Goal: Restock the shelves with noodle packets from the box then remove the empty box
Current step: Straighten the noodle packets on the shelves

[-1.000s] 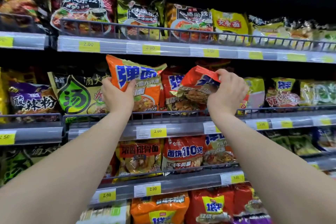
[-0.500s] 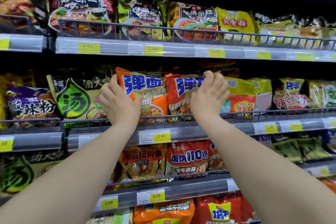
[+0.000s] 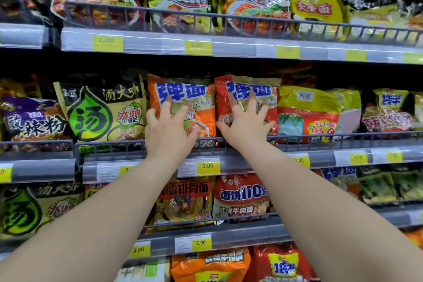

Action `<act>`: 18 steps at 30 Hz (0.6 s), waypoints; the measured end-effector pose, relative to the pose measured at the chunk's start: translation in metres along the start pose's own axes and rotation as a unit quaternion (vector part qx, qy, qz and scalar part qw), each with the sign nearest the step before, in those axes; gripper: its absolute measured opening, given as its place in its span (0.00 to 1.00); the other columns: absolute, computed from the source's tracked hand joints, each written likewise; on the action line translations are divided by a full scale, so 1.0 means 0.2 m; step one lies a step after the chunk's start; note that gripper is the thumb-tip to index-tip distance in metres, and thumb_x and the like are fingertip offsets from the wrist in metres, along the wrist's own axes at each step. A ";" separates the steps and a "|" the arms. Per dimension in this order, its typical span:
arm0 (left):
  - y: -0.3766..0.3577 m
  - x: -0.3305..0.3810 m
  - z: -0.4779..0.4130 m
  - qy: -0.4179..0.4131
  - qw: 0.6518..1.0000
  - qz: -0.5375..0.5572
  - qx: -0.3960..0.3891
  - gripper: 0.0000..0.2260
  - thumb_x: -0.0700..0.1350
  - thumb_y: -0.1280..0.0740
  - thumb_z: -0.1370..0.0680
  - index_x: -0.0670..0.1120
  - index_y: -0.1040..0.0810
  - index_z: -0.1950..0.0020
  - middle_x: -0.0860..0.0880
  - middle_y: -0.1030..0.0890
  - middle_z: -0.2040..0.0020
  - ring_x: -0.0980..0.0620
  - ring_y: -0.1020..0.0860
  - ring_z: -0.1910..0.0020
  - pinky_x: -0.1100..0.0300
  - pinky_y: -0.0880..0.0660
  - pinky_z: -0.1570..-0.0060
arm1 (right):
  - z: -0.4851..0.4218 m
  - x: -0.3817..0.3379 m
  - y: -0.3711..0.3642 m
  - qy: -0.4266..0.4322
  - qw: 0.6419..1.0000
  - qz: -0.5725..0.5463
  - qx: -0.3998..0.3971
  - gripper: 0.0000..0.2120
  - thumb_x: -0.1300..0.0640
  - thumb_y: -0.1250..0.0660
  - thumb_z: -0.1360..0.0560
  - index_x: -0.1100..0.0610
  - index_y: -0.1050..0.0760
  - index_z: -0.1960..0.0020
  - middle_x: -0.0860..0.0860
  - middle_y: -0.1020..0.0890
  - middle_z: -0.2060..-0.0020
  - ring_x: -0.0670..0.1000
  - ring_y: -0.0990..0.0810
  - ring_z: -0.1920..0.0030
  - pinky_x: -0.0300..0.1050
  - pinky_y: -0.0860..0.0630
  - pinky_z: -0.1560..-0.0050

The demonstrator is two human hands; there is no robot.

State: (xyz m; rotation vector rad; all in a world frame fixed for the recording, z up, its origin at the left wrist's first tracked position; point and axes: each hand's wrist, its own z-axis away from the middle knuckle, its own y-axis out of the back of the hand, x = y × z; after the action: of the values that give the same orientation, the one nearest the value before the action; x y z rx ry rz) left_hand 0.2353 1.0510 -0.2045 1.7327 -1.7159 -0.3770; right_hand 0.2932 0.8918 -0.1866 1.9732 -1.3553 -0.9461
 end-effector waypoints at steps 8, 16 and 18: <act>-0.08 -0.01 0.04 0.012 0.993 0.084 0.080 0.24 0.59 0.32 0.27 0.56 0.29 0.33 0.46 0.39 0.27 0.41 0.41 0.30 0.42 0.40 0.34 | 0.01 0.04 -0.07 0.008 0.997 0.013 0.082 0.38 0.31 0.41 0.29 0.35 0.55 0.25 0.55 0.52 0.24 0.66 0.46 0.29 0.69 0.43 0.36; 0.20 0.05 0.06 0.034 0.994 0.080 -0.072 0.24 0.56 0.27 0.30 0.52 0.27 0.37 0.44 0.34 0.32 0.40 0.36 0.35 0.44 0.39 0.38 | 0.10 -0.02 0.14 0.007 1.000 -0.015 0.015 0.27 0.47 0.31 0.29 0.58 0.31 0.34 0.64 0.29 0.36 0.65 0.29 0.39 0.62 0.36 0.39; 0.33 0.11 0.04 0.037 0.985 0.097 -0.135 0.24 0.53 0.26 0.30 0.50 0.28 0.37 0.42 0.34 0.33 0.40 0.36 0.36 0.45 0.39 0.38 | 0.12 -0.03 0.29 0.005 0.998 -0.036 -0.061 0.23 0.51 0.32 0.29 0.58 0.28 0.37 0.61 0.29 0.35 0.62 0.30 0.38 0.60 0.38 0.37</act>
State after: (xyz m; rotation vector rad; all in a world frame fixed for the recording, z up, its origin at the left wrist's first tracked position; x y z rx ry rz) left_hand 0.1813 1.0333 -0.1645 1.3570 -1.6773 -0.4304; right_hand 0.2414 0.8767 -0.1556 1.9430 -1.2001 -1.0254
